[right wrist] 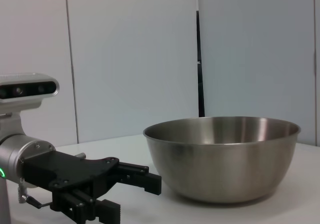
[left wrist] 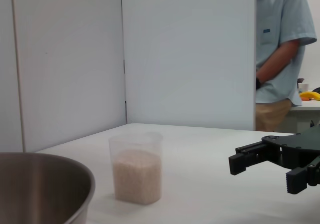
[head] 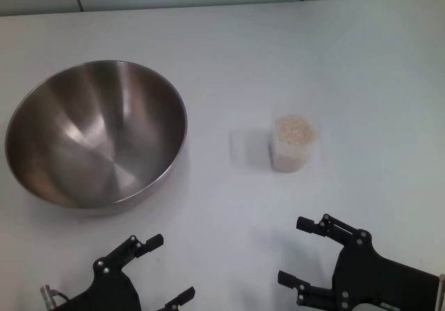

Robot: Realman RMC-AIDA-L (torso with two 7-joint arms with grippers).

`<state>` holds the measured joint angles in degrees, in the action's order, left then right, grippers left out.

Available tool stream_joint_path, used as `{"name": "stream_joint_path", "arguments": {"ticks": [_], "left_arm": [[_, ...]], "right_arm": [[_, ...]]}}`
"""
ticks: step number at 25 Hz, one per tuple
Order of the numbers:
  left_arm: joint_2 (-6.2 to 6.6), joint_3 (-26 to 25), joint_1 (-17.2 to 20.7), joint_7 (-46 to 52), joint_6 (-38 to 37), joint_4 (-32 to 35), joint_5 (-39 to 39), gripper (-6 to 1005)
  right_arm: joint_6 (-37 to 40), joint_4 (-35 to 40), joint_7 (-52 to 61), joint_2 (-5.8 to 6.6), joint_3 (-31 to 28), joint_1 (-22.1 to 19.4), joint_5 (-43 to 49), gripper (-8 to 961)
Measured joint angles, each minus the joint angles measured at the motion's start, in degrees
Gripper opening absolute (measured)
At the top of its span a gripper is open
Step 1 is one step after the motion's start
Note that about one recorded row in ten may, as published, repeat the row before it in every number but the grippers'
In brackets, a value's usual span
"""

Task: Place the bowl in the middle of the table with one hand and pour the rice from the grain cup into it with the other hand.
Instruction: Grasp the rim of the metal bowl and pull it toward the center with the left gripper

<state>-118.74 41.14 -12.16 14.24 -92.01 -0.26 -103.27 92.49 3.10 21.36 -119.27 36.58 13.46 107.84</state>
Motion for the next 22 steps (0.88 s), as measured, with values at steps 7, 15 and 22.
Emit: {"name": "stream_joint_path", "arguments": {"ticks": [7,15,22], "left_arm": [[0.0,0.0,0.02,0.0,0.0,0.0,0.0,862],[0.27,-0.52,-0.02,0.0,-8.94,0.21,-2.01,861],[0.41,-13.39,-2.95,11.96,-15.43,2.02,-1.78,861]], "right_arm": [[-0.11,-0.02,0.0,0.0,-0.01,-0.01,0.0,834],[-0.32,-0.02,0.0,0.0,-0.17,-0.02,0.0,834],[-1.09,-0.17,0.0,0.01,-0.03,0.38,0.0,834]]}}
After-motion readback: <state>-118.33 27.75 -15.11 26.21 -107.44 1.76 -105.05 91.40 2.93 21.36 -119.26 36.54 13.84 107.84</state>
